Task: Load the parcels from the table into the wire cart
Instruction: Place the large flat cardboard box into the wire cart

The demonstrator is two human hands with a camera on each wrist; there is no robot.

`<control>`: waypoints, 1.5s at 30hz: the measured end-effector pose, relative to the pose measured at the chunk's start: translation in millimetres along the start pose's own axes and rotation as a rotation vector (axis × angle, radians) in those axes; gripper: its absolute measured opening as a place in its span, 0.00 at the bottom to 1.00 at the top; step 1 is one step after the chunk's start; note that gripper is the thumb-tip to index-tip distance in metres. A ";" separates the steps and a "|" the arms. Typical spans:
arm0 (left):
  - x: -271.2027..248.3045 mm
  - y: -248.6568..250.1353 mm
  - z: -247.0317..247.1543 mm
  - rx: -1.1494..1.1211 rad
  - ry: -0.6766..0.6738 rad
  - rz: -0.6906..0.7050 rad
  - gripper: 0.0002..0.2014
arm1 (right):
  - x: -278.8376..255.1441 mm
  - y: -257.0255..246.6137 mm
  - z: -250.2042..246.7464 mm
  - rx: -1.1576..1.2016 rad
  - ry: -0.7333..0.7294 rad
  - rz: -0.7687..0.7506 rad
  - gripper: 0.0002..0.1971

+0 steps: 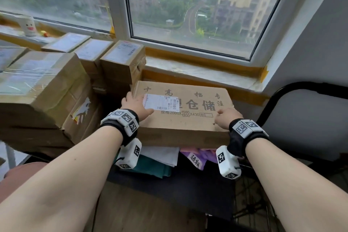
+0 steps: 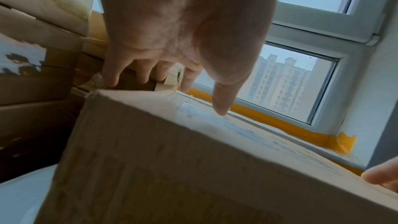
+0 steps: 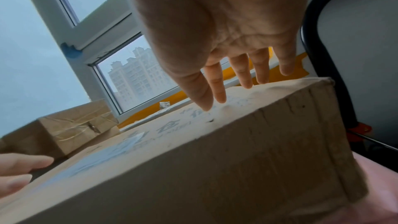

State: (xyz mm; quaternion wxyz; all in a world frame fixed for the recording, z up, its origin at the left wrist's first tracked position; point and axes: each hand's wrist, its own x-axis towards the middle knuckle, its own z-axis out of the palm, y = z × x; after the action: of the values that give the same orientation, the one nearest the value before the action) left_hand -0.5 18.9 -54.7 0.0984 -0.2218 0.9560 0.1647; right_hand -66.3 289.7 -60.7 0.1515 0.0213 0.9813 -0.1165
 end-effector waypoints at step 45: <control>-31.0 35.6 -9.0 -0.377 0.139 -0.124 0.41 | -28.4 40.1 -33.1 0.432 0.220 0.231 0.27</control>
State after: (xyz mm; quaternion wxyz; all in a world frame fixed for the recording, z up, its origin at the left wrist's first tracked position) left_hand 9.6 57.9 -28.5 -0.0013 -0.3055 0.8974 0.3183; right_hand -45.8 336.3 -30.4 0.0482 0.1776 0.9353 -0.3023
